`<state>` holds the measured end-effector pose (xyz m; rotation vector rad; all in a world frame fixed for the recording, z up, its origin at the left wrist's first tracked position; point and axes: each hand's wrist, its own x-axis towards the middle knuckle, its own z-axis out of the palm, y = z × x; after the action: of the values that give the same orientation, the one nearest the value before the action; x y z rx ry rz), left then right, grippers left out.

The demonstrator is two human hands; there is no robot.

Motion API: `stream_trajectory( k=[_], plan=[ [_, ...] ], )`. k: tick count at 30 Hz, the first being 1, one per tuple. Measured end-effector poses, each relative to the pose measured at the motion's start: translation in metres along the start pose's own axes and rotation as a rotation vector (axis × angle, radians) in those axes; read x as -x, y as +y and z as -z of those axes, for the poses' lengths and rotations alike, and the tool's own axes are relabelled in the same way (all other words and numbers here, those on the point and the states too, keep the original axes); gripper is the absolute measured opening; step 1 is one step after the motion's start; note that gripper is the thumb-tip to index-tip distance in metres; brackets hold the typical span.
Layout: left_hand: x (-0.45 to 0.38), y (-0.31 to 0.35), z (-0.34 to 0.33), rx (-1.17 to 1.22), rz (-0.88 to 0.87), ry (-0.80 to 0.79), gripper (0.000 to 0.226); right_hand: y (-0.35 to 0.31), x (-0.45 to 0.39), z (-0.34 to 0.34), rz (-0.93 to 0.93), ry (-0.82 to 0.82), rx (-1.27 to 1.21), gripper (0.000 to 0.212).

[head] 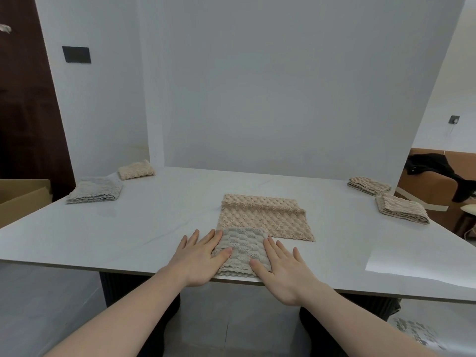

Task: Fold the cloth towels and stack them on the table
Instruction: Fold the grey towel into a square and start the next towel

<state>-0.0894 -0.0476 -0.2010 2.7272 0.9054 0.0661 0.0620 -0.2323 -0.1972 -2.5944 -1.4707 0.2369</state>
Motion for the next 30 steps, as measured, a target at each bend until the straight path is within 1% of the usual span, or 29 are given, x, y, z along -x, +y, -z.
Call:
stream_trajectory(
  k=[6,9,12,16,25,30],
  plan=[
    [0.000,0.000,0.003,-0.008,0.017,-0.025,0.091,-0.001,-0.001,-0.002,-0.005,0.017,0.004,0.085],
    [0.004,0.002,0.001,0.031,0.023,0.036,0.095,-0.002,0.001,-0.002,-0.009,0.032,0.002,0.086],
    [0.006,0.002,-0.003,0.072,0.030,0.099,0.092,-0.005,0.004,-0.003,-0.020,0.056,-0.003,0.086],
    [0.004,0.003,-0.003,0.047,0.039,0.090,0.086,-0.006,0.005,-0.003,-0.027,0.070,-0.012,0.088],
    [0.007,0.004,-0.005,0.106,0.028,0.156,0.086,-0.003,0.005,-0.009,-0.012,0.132,-0.043,0.091],
    [0.010,0.005,-0.004,0.129,0.049,0.193,0.082,-0.005,0.009,-0.006,-0.014,0.171,-0.131,0.093]
  ],
)
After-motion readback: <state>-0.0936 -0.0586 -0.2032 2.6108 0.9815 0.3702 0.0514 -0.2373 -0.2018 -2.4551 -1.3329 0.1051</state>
